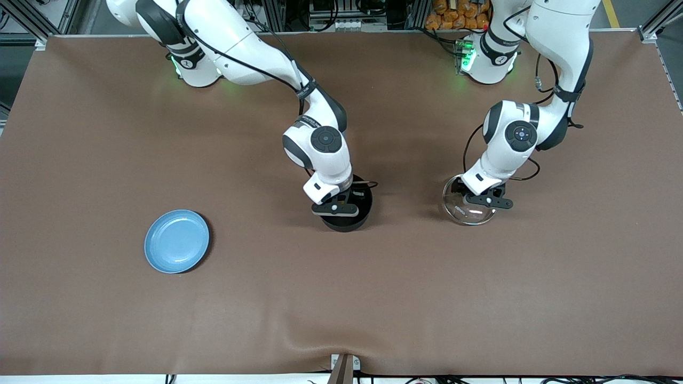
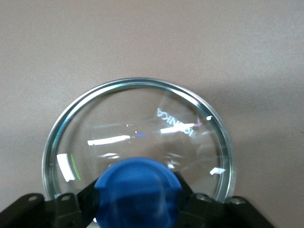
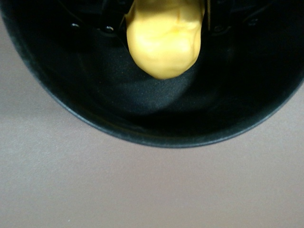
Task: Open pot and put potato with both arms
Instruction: 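Move the potato over the pot while the left gripper lowers the lid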
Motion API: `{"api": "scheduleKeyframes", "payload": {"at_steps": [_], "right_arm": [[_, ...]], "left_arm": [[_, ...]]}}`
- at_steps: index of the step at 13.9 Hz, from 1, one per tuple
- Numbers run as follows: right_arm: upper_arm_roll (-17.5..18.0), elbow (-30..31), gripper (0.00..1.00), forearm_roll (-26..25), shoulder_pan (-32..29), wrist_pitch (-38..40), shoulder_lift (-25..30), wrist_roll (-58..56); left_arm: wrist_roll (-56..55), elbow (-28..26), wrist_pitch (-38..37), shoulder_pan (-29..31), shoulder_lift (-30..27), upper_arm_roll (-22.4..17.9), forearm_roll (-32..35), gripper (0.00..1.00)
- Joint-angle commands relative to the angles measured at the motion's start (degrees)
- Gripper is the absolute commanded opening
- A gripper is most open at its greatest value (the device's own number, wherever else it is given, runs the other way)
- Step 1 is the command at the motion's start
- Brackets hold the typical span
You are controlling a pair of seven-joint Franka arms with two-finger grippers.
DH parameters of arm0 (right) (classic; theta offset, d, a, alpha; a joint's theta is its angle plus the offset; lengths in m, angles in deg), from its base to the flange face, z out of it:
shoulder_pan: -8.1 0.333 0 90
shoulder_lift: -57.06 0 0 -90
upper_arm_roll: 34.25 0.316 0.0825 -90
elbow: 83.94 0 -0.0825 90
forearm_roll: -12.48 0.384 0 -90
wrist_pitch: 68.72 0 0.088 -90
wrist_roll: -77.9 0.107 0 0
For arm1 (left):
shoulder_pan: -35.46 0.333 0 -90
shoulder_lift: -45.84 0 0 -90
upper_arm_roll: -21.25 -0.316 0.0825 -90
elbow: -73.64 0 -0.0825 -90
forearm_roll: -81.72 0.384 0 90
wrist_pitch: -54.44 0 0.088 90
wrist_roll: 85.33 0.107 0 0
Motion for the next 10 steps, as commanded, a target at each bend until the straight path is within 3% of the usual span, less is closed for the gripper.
{"api": "scheduleKeyframes", "payload": {"at_steps": [1, 4, 7, 10], "right_arm": [[-0.5, -1.8, 0.59, -0.8, 0.3, 0.2, -1.0, 1.6], [-0.5, -1.8, 0.96, -0.9, 0.3, 0.2, -0.8, 1.5], [-0.5, -1.8, 1.0, -0.9, 0.1, 0.7, -0.4, 1.3], [-0.5, -1.8, 1.0, -0.9, -0.4, 2.6, 1.5, 0.7]], "left_arm": [[2.0, -0.2, 0.9, 0.0, -0.8, -0.2, -1.1, 1.0], [2.1, 1.5, 0.4, -0.1, -2.7, -0.2, -1.1, 1.0], [1.9, 5.1, -3.7, -0.4, -5.9, 0.2, -1.0, 1.0], [1.8, 14.5, -18.7, -0.7, -8.9, 0.5, -0.9, 1.0]]}}
